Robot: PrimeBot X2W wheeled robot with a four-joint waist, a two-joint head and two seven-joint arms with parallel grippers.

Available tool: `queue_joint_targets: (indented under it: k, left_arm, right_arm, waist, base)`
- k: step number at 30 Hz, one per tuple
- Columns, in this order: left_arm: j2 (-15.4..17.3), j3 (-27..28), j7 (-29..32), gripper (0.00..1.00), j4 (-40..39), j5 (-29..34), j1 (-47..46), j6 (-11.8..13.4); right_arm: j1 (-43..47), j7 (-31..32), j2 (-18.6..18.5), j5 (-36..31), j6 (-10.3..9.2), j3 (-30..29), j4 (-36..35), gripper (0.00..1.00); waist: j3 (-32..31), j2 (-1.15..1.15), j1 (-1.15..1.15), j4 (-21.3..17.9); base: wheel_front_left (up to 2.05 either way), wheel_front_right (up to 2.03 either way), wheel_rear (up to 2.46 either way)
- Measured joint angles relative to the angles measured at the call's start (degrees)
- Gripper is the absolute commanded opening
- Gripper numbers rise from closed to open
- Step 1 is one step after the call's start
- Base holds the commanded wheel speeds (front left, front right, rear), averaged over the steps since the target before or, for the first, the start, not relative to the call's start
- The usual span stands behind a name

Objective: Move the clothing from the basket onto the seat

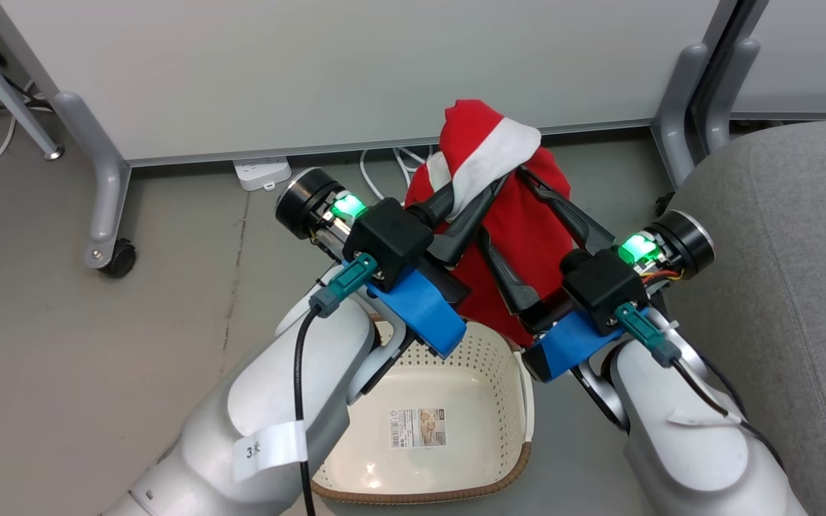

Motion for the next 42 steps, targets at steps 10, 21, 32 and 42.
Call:
queue_joint_targets:
  k: [10,21,32,42]
  left_arm:
    - [-0.68,-2.09,-0.01,0.0,-1.14,-0.27,-0.82,-0.01]
    - [-0.32,-2.45,-0.01,0.0,-1.7,-0.86,-1.49,-0.01]
    - [-0.1,-2.24,-0.01,0.0,-1.7,-0.69,-1.48,-0.01]
    - [0.21,-2.44,-0.02,1.0,-0.71,0.02,-1.47,0.05]
  right_arm:
    - [-3.91,0.0,0.27,1.09,0.0,-1.42,6.94,1.0]
    - [-5.19,0.0,0.46,4.56,0.0,0.48,8.76,0.0]
    - [-5.01,0.0,0.47,5.57,0.0,1.21,8.69,0.0]
    - [-4.59,0.0,0.47,5.97,0.0,1.42,8.64,0.0]
  waist:
    - [0.83,0.0,0.0,1.43]
    - [0.58,0.0,0.0,1.65]
    - [0.0,0.0,0.0,1.4]
    - [-0.27,0.0,0.0,1.2]
  base:
    - [0.0,0.0,0.0]
    - [0.0,0.0,0.0]
    - [0.0,0.0,0.0]
    - [0.0,0.0,0.0]
